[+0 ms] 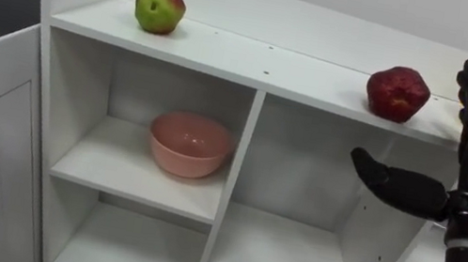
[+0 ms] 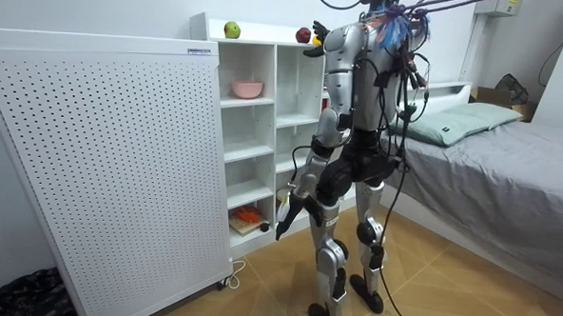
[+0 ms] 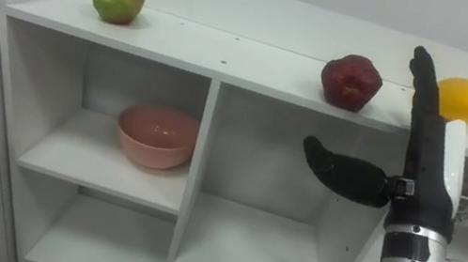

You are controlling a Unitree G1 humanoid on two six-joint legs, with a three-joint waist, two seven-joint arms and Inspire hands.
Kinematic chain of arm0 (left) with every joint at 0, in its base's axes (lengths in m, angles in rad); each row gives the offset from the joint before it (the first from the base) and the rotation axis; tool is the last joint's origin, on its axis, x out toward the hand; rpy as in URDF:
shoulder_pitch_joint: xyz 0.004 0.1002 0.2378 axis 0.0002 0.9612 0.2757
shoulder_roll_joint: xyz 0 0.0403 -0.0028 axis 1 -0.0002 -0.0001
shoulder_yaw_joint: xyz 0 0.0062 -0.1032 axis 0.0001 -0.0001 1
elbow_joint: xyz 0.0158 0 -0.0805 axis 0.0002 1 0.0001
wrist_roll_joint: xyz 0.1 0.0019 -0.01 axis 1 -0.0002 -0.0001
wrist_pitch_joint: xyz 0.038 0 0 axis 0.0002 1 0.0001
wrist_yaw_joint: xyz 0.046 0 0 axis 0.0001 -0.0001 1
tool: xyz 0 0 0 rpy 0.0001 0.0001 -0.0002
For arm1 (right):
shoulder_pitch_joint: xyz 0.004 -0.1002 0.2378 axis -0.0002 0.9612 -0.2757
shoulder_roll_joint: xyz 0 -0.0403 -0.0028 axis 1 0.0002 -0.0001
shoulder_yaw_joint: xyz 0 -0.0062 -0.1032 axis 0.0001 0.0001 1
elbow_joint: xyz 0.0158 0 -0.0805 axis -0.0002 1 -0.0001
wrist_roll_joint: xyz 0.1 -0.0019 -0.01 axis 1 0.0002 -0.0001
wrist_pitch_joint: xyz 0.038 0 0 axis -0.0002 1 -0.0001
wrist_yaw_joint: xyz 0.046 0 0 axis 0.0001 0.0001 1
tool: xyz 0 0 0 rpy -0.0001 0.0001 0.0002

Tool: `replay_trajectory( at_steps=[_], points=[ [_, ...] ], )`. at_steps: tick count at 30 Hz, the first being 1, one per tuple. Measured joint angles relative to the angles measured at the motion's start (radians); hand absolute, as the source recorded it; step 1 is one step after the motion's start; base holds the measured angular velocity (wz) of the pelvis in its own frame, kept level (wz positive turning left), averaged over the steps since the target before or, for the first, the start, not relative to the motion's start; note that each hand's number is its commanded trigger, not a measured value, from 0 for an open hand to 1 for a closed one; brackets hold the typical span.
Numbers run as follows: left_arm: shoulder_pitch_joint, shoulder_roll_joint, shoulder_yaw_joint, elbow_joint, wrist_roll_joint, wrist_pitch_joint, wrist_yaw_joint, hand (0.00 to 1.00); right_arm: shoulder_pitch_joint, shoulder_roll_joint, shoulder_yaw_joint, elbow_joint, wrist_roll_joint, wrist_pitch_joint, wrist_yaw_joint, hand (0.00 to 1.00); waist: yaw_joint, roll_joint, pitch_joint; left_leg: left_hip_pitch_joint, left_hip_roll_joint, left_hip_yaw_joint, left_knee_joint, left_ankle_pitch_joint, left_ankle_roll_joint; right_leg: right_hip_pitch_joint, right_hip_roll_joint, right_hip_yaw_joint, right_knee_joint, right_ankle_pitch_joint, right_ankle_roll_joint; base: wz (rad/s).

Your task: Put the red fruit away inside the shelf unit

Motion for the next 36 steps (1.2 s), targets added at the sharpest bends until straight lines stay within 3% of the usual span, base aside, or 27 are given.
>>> replay_trajectory(
  at_steps=[9, 18, 25, 31, 36],
  points=[
    [0.006, 0.005, 0.002, 0.001, 0.001, 0.000, 0.000, 0.00, -0.052, -0.041, -0.001, 0.004, 0.001, 0.000, -0.001, 0.00, 0.001, 0.008, -0.0035, -0.010, 0.000, -0.002, 0.007, 0.001, 0.000, -0.008, 0.000, 0.000, 0.000, 0.000, 0.000, 0.00],
    [0.011, 0.007, 0.002, 0.003, 0.000, -0.001, -0.004, 0.00, -0.097, -0.066, -0.001, 0.086, 0.059, 0.000, -0.001, 0.00, 0.004, 0.002, -0.0070, -0.009, 0.000, -0.012, 0.016, 0.001, 0.000, 0.001, 0.000, -0.006, 0.001, 0.001, -0.001, 0.02],
    [0.010, 0.008, 0.004, 0.004, 0.000, -0.001, -0.004, 0.00, -0.123, -0.068, 0.000, 0.101, 0.078, 0.001, -0.001, 0.00, 0.005, -0.002, -0.0048, -0.010, 0.000, -0.013, 0.016, 0.001, -0.001, -0.001, 0.000, -0.006, 0.002, 0.001, -0.001, 0.00],
    [0.003, 0.010, 0.022, 0.004, 0.000, -0.001, -0.011, 0.00, -0.129, -0.092, 0.000, 0.104, 0.074, 0.002, 0.011, 0.00, 0.018, -0.015, -0.0008, -0.014, 0.000, -0.013, 0.015, 0.001, -0.001, -0.004, 0.000, -0.006, 0.002, 0.001, -0.001, 0.00],
    [-0.002, 0.010, 0.021, 0.004, 0.000, 0.001, -0.015, 0.00, -0.156, -0.092, 0.005, 0.109, 0.073, 0.022, 0.034, 0.00, 0.023, -0.022, 0.0004, -0.028, 0.000, -0.014, 0.017, 0.001, -0.001, -0.016, 0.000, -0.006, 0.002, 0.001, -0.002, 0.00]
  ],
)
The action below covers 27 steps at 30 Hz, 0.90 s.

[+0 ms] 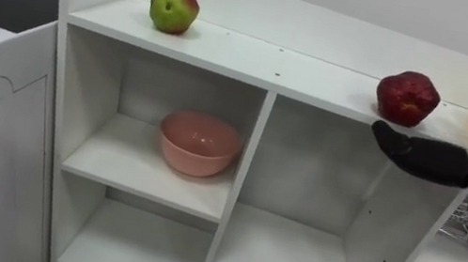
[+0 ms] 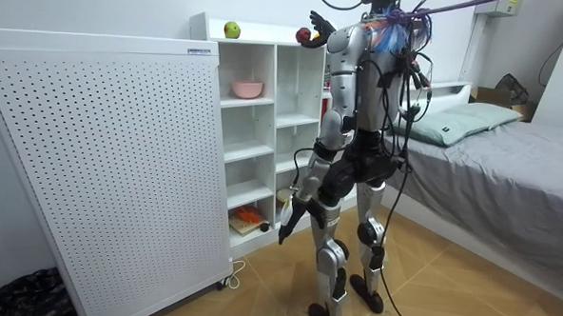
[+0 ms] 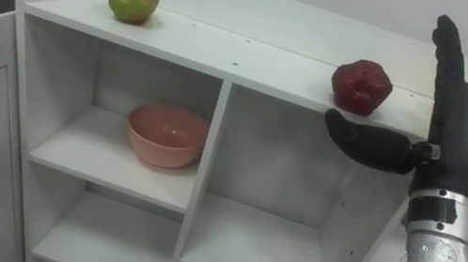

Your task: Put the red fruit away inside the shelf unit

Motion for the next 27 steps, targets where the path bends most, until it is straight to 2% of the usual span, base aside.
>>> replay_trajectory(
  at_steps=[7, 12, 25, 27],
  points=[
    [-0.006, 0.000, 0.001, -0.002, 0.000, 0.019, -0.016, 0.00, -0.008, -0.004, 0.046, 0.009, 0.015, 0.013, 0.067, 0.00, 0.012, -0.001, -0.0007, 0.000, 0.000, 0.000, 0.000, 0.000, 0.000, -0.001, 0.000, 0.001, -0.001, 0.000, 0.000, 0.00],
    [-0.012, 0.000, 0.001, -0.003, 0.001, 0.037, -0.016, 0.00, -0.032, -0.004, 0.046, 0.011, 0.037, 0.045, 0.086, 0.00, 0.024, -0.002, -0.0012, 0.001, 0.000, 0.000, 0.000, 0.000, 0.000, 0.000, 0.000, 0.000, -0.002, 0.000, 0.000, 0.00],
    [-0.018, 0.000, 0.000, -0.005, 0.001, 0.041, -0.015, 0.00, -0.040, -0.004, 0.047, 0.036, 0.041, 0.054, 0.124, 0.00, 0.030, -0.003, -0.0025, 0.000, 0.000, -0.004, 0.005, 0.000, 0.000, 0.002, 0.000, -0.001, -0.001, 0.001, -0.001, 0.00],
    [-0.019, 0.000, 0.001, -0.005, 0.001, 0.041, -0.015, 0.00, -0.042, -0.004, 0.047, 0.038, 0.042, 0.054, 0.131, 0.05, 0.030, -0.004, -0.0026, -0.001, 0.000, -0.004, 0.005, 0.000, 0.000, 0.002, 0.000, -0.001, -0.001, 0.001, -0.002, 0.00]
  ],
)
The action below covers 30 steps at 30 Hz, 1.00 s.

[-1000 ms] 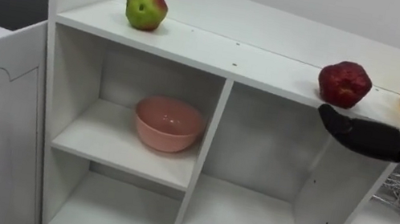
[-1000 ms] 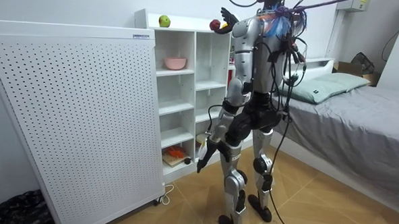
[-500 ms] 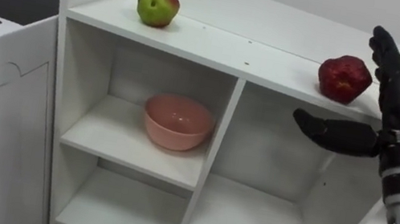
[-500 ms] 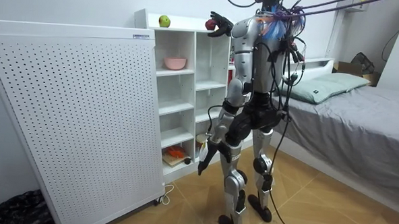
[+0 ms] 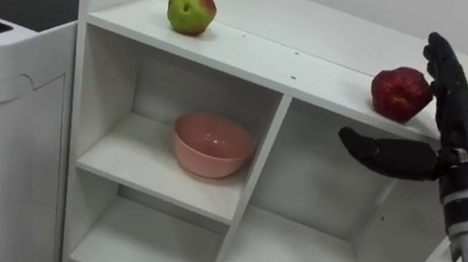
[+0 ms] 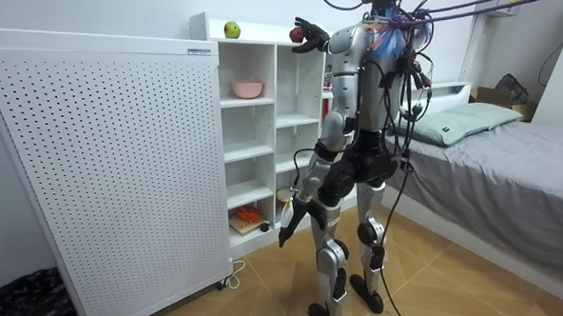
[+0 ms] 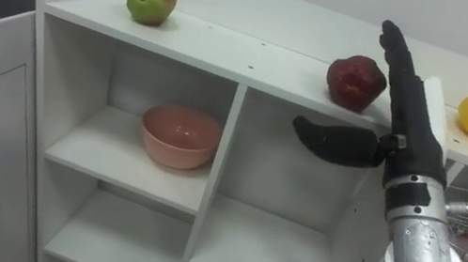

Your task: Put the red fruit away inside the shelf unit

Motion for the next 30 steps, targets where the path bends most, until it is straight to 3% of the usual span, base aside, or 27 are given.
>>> replay_trajectory(
  at_steps=[2, 4, 5, 7, 8, 30],
  points=[
    [0.000, 0.000, 0.000, 0.000, 0.000, 0.000, 0.001, 0.00, 0.000, 0.000, 0.000, 0.002, 0.000, 0.000, 0.001, 0.06, 0.000, 0.000, -0.0001, 0.000, 0.000, 0.000, 0.000, 0.000, 0.000, 0.001, 0.000, 0.000, 0.000, 0.000, 0.000, 0.00],
    [0.000, 0.000, 0.000, 0.000, 0.000, 0.000, 0.002, 0.00, 0.000, 0.000, 0.001, 0.002, 0.000, 0.000, 0.001, 0.16, 0.000, 0.000, -0.0001, 0.001, 0.000, 0.000, 0.000, 0.000, 0.000, 0.001, 0.000, 0.000, 0.000, 0.000, 0.000, 0.00],
    [-0.001, 0.000, 0.000, -0.001, 0.000, 0.000, 0.003, 0.00, 0.000, 0.000, 0.001, 0.002, 0.000, 0.000, 0.001, 0.28, 0.000, 0.000, -0.0002, 0.001, 0.000, 0.000, 0.000, 0.000, 0.000, 0.001, 0.000, 0.000, 0.000, 0.000, 0.000, 0.00],
    [-0.001, 0.000, 0.000, -0.003, 0.000, 0.000, 0.005, 0.00, 0.000, 0.000, 0.001, 0.002, -0.001, 0.000, 0.001, 0.62, 0.000, 0.000, -0.0002, 0.001, 0.000, 0.000, 0.000, 0.000, 0.000, 0.001, 0.000, 0.000, 0.000, 0.000, 0.000, 0.00],
    [-0.001, 0.000, 0.000, -0.005, 0.000, 0.000, 0.005, 0.00, 0.000, 0.000, 0.001, 0.002, 0.000, 0.000, 0.001, 1.00, 0.000, 0.000, -0.0002, 0.001, 0.000, 0.000, 0.000, 0.000, 0.000, 0.001, 0.000, 0.000, 0.000, 0.000, 0.000, 0.00],
    [-0.002, 0.001, 0.000, -0.018, 0.000, 0.000, 0.009, 0.00, -0.053, -0.011, 0.033, 0.011, -0.006, -0.001, 0.005, 1.00, 0.001, 0.001, -0.0002, 0.003, 0.000, -0.007, 0.000, 0.000, 0.000, 0.008, 0.000, 0.000, -0.001, 0.000, -0.001, 0.01]
  ],
)
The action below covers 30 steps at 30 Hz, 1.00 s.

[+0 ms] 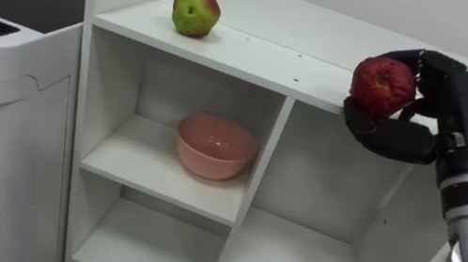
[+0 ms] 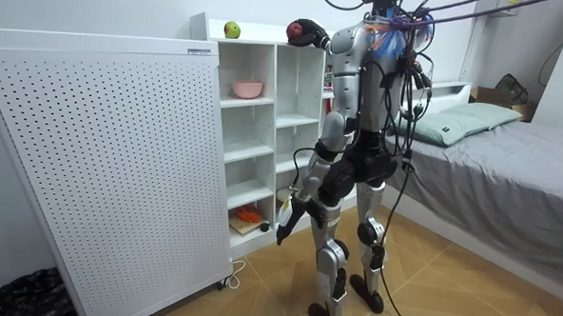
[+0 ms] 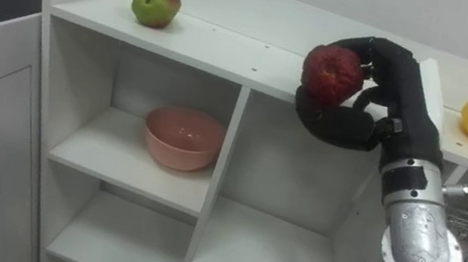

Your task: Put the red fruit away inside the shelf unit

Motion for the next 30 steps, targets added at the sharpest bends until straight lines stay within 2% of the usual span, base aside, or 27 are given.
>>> replay_trajectory(
  at_steps=[12, 16, 17, 21, 30],
  points=[
    [-0.002, 0.009, 0.000, -0.002, 0.000, 0.000, 0.000, 0.00, 0.000, -0.001, 0.005, -0.004, 0.002, 0.000, 0.003, 1.00, -0.001, -0.001, -0.0019, -0.010, 0.000, 0.001, 0.000, 0.000, 0.000, -0.008, 0.001, 0.000, 0.002, 0.001, -0.001, 0.00],
    [-0.006, 0.012, 0.001, -0.002, 0.001, 0.000, 0.000, 0.00, 0.000, 0.000, 0.011, -0.030, -0.060, 0.010, 0.004, 1.00, -0.001, -0.001, -0.0044, -0.014, 0.000, 0.002, 0.000, 0.000, 0.000, -0.010, 0.001, -0.001, 0.002, 0.001, -0.001, 0.00],
    [-0.006, 0.012, 0.001, -0.001, 0.001, 0.001, 0.000, 0.00, 0.001, 0.000, 0.022, -0.059, -0.095, 0.023, 0.009, 1.00, -0.002, 0.001, -0.0052, -0.014, 0.000, 0.002, 0.000, 0.000, 0.000, -0.010, 0.001, -0.001, 0.002, 0.001, -0.001, 0.00],
    [-0.018, 0.012, -0.003, 0.000, 0.000, 0.003, 0.008, 0.00, 0.002, 0.003, 0.067, -0.141, -0.155, 0.023, 0.028, 1.00, -0.001, 0.008, -0.0061, -0.007, 0.000, 0.003, 0.001, 0.001, 0.000, -0.010, 0.000, 0.001, 0.002, 0.001, -0.001, 0.00],
    [-0.057, 0.018, -0.066, 0.065, -0.012, -0.004, 0.029, 0.00, 0.017, 0.031, 0.203, -0.356, -0.154, 0.019, 0.105, 1.00, 0.000, 0.012, -0.0049, 0.001, 0.001, 0.006, 0.001, 0.001, 0.000, -0.004, 0.000, 0.005, 0.003, 0.002, -0.003, -0.01]
  ],
)
